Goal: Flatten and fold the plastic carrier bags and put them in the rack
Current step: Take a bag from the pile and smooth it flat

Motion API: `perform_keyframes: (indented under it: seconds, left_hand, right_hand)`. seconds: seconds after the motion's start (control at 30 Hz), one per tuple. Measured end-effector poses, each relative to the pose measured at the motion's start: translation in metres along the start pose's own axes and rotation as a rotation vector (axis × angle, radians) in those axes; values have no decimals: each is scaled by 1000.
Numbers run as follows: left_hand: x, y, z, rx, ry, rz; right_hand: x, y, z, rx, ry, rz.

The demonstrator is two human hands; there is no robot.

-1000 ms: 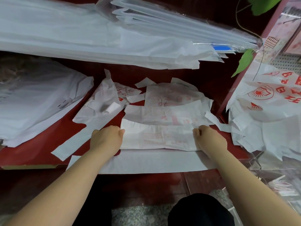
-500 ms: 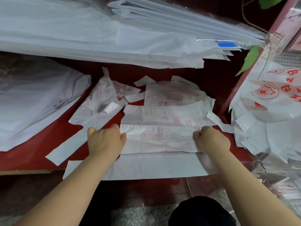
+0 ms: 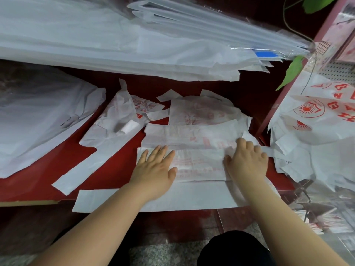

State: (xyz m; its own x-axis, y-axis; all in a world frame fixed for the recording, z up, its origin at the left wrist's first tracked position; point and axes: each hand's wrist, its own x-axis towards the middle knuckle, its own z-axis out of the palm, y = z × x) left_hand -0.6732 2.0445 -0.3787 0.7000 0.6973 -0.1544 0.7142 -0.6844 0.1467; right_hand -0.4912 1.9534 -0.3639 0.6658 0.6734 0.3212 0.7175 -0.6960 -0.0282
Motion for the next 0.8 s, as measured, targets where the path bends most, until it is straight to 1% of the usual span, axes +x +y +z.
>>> perform_keyframes:
  seconds: [0.07, 0.1, 0.13, 0.17, 0.2, 0.23, 0.27, 0.3, 0.47, 0.53, 0.63, 0.7, 0.8]
  left_hand:
    - [0, 1, -1, -12, 3, 0]
    - [0, 2, -1, -15, 7, 2]
    - [0, 2, -1, -17, 9, 3]
    - [-1, 2, -1, -20, 11, 4]
    - [-1, 2, -2, -24, 15, 5]
    - [0, 2, -2, -25, 14, 5]
    - [0, 2, -2, -24, 9, 3]
    - [0, 2, -2, -27, 4, 2]
    - [1, 0, -3, -48, -35, 26]
    - [4, -2, -11, -112, -53, 39]
    - [15, -14, -30, -257, 22, -42]
    - [21, -22, -40, -201, 29, -77]
    - [28, -24, -51, -99, -73, -104]
  right_hand:
    - [-7, -20, 3, 87, 127, -181]
    - [-12, -32, 2, 137, 145, -315]
    - [-19, -44, 3, 181, 75, -443]
    - [-25, -55, 3, 210, -52, -539]
    - [-29, -62, 4, 235, -170, -591]
    - [-32, -65, 3, 257, -298, -601]
    - [-31, -64, 3, 262, -371, -589]
    - [-28, -59, 3, 256, -401, -556]
    - [-10, -13, 4, 199, -399, -385]
    - [-5, 5, 0, 190, -366, -305]
    - [6, 18, -12, 234, -348, -78]
    - [15, 19, -19, 197, -412, 43]
    - [26, 18, -25, 170, -539, 97]
